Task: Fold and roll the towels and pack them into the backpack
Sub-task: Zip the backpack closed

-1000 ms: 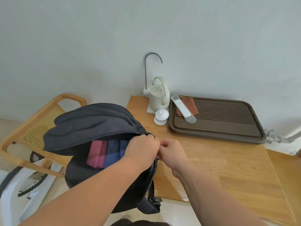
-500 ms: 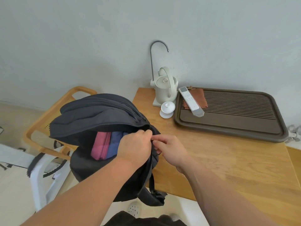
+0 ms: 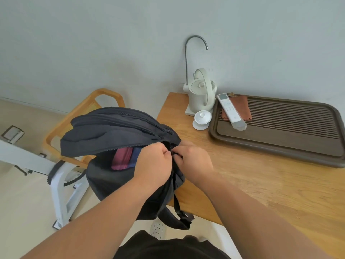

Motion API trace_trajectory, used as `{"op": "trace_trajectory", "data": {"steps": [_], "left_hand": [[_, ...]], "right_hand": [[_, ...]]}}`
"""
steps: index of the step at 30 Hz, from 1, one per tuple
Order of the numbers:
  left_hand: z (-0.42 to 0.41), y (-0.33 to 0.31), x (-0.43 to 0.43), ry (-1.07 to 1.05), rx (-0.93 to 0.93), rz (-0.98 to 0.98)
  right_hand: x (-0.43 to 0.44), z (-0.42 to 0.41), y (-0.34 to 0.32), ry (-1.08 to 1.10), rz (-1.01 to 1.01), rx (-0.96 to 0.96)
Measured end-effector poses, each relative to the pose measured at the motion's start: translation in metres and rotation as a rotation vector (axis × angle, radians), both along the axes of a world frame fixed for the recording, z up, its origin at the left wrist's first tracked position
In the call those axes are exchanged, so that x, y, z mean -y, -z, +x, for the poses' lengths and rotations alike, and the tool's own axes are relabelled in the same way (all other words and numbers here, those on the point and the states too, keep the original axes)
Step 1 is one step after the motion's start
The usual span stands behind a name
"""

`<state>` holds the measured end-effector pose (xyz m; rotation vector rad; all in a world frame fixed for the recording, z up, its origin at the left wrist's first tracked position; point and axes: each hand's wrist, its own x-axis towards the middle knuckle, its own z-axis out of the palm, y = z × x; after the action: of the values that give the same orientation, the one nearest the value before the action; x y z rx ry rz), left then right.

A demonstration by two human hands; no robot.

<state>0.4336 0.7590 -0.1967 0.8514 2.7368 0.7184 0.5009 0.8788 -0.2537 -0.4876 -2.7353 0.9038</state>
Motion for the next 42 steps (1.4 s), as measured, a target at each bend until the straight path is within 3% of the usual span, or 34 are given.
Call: {"op": "trace_trajectory", "data": {"steps": [4,9,16,24,28,32,36,39,42], "left_hand": [[0.007,-0.010,0.015,0.027,-0.206,-0.002],[0.015,-0.023,0.021,0.056,-0.254,-0.010],[0.015,-0.039,0.007,-0.022,-0.074,0.047],[0.008,-0.082,0.009,0.007,-0.064,0.118],[0.016,-0.078,-0.001,0.048,-0.040,0.095],[0.023,-0.070,-0.005,0.076,-0.038,0.094],[0.014,-0.074,-0.006,0.065,-0.028,0.124],[0.018,-0.077,-0.006,0.056,-0.013,0.155],[0.019,-0.080,-0.004,0.046,0.007,0.181]], "right_hand": [[-0.003,-0.002,-0.001,0.069,0.075,-0.009],[-0.010,0.009,-0.005,0.109,0.129,0.029],[-0.015,0.019,-0.019,0.168,0.156,0.071],[-0.025,0.027,-0.044,0.289,0.260,-0.015],[-0.034,0.035,-0.046,0.309,0.245,0.089],[-0.042,0.046,-0.050,0.204,0.159,0.213],[-0.035,0.050,-0.070,-0.012,0.085,-0.005],[-0.028,0.045,-0.074,-0.065,0.147,-0.045],[-0.022,0.044,-0.077,-0.146,0.053,-0.098]]}}
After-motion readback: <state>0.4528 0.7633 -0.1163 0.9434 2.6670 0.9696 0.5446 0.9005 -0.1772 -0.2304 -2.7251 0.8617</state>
